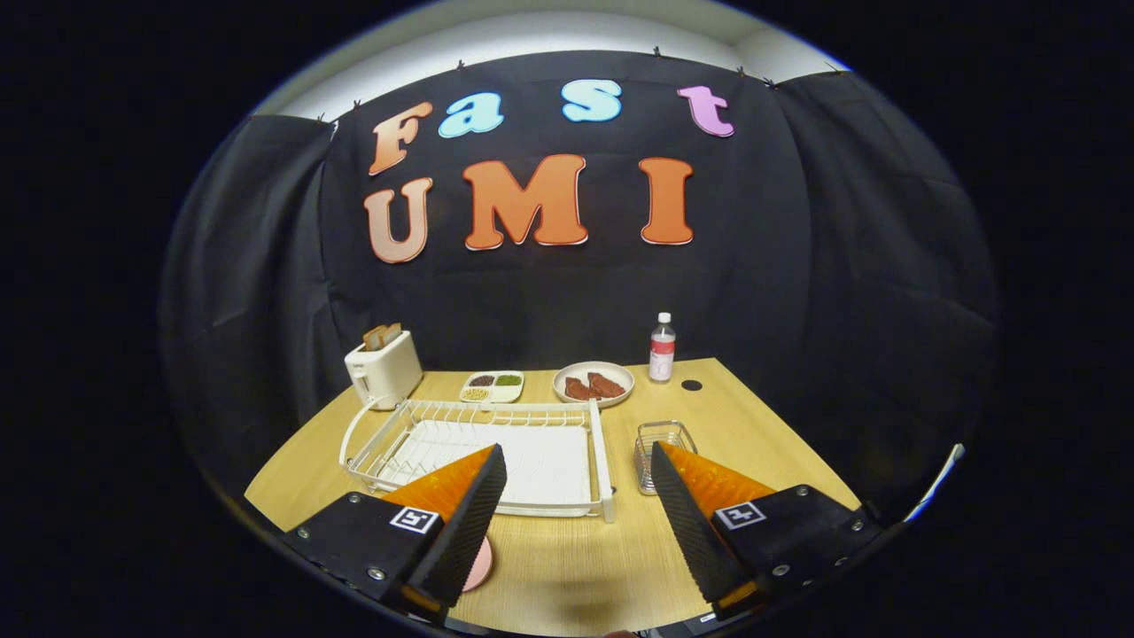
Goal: Take the plate from the dish rack, then take the spoon from the basket and place it into the plate.
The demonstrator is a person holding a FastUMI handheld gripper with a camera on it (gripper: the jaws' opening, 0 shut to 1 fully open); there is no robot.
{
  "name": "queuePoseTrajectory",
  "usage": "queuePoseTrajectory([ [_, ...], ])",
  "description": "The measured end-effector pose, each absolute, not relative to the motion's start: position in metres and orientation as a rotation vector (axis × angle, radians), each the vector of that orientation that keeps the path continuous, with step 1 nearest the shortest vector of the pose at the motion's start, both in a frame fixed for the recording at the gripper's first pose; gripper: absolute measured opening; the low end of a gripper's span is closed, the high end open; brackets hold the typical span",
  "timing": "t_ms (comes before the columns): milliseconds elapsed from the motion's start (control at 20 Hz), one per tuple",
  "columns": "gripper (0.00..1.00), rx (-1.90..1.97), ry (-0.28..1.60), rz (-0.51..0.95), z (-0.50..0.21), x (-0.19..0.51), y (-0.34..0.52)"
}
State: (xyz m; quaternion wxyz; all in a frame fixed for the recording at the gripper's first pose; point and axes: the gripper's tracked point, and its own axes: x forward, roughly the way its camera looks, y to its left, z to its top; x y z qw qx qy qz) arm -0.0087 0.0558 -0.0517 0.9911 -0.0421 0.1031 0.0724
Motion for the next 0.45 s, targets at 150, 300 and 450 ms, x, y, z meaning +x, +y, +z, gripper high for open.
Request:
queuePoseTrajectory([
  [150, 0.97, -0.092, 0.16, 0.12, -0.026, 0.001, 0.035],
  [300, 0.97, -0.088, 0.12, 0.102, -0.005, 0.007, 0.016],
  [450, 0.97, -0.074, 0.083, 0.084, 0.011, 0.013, -0.002],
])
